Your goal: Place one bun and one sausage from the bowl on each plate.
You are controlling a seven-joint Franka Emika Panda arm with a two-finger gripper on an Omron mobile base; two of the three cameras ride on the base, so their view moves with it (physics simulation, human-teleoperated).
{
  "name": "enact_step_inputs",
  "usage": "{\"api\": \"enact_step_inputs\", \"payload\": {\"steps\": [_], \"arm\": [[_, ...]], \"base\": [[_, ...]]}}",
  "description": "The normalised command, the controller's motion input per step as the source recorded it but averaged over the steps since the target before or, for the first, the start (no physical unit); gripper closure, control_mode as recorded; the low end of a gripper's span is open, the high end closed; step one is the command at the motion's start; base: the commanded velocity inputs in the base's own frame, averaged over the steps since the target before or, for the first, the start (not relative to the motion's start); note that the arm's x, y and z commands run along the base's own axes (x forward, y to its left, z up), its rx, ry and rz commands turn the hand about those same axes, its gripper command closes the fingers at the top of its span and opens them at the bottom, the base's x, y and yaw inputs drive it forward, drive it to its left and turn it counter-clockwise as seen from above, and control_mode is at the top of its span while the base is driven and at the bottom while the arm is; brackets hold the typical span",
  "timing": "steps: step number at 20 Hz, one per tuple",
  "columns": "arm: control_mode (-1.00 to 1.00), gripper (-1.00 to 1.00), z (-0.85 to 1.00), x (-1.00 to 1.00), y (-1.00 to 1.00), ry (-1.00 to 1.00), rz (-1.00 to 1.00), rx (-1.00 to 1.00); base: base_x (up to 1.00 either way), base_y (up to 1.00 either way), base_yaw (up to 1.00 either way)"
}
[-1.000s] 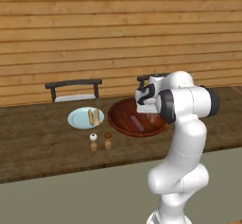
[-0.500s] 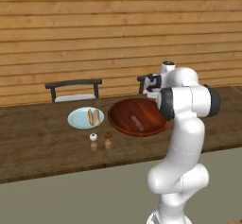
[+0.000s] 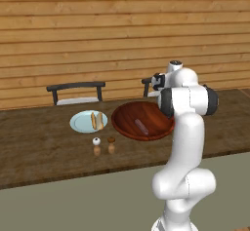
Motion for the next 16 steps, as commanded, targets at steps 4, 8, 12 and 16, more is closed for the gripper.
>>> {"api": "enact_step_inputs", "payload": {"steps": [4, 8, 12, 16], "arm": [[-1.0, -1.0, -0.2, 0.68, -0.54, 0.0, -0.09, -0.06], [-1.0, -1.0, -0.03, 0.43, -0.16, 0.0, 0.0, 0.0], [-1.0, -1.0, -0.06, 0.09, 0.0, 0.0, 0.0, 0.0], [-1.0, -1.0, 0.64, -0.78, 0.3, -0.2, 0.02, 0.0]], "base": [[0.0, 0.0, 0.0], [0.0, 0.0, 0.0], [0.0, 0.0, 0.0], [0.0, 0.0, 0.0]]}}
